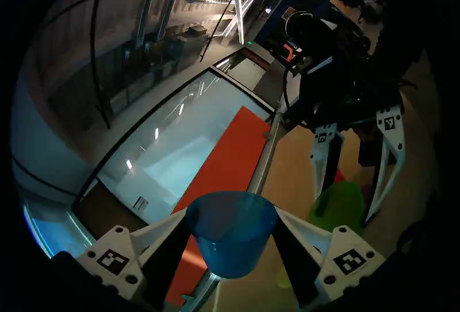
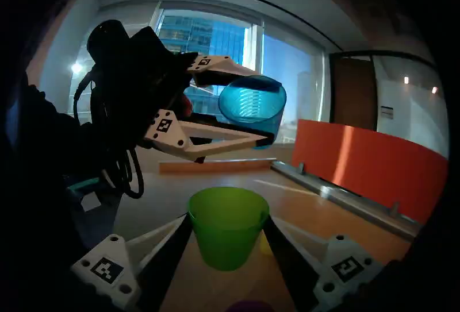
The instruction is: Pour water
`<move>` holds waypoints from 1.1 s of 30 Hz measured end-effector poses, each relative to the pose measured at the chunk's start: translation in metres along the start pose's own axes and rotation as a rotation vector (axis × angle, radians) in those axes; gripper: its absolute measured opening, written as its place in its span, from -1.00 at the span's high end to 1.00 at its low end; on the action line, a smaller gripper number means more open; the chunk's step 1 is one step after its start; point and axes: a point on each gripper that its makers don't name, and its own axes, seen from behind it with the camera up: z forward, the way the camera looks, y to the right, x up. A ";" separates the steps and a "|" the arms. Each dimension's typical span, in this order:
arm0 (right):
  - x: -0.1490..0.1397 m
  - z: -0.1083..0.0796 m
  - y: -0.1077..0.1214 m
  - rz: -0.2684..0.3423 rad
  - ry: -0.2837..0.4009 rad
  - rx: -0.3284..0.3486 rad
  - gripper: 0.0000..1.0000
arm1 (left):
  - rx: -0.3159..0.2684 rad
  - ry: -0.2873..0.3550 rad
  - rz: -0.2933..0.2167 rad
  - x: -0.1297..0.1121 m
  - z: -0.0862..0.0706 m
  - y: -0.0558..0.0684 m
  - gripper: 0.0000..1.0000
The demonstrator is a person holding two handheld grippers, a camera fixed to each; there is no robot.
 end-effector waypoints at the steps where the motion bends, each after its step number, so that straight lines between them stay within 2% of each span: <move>1: 0.000 0.000 0.000 0.000 0.001 0.000 -0.79 | 0.000 0.000 0.005 0.001 0.000 0.000 -0.74; 26: 0.006 0.005 0.000 0.000 0.015 -0.002 -0.79 | 0.016 -0.001 0.144 0.012 0.004 -0.003 -0.74; 33: 0.007 0.006 0.000 -0.001 0.017 -0.001 -0.79 | 0.011 0.011 0.176 0.018 0.003 0.001 -0.74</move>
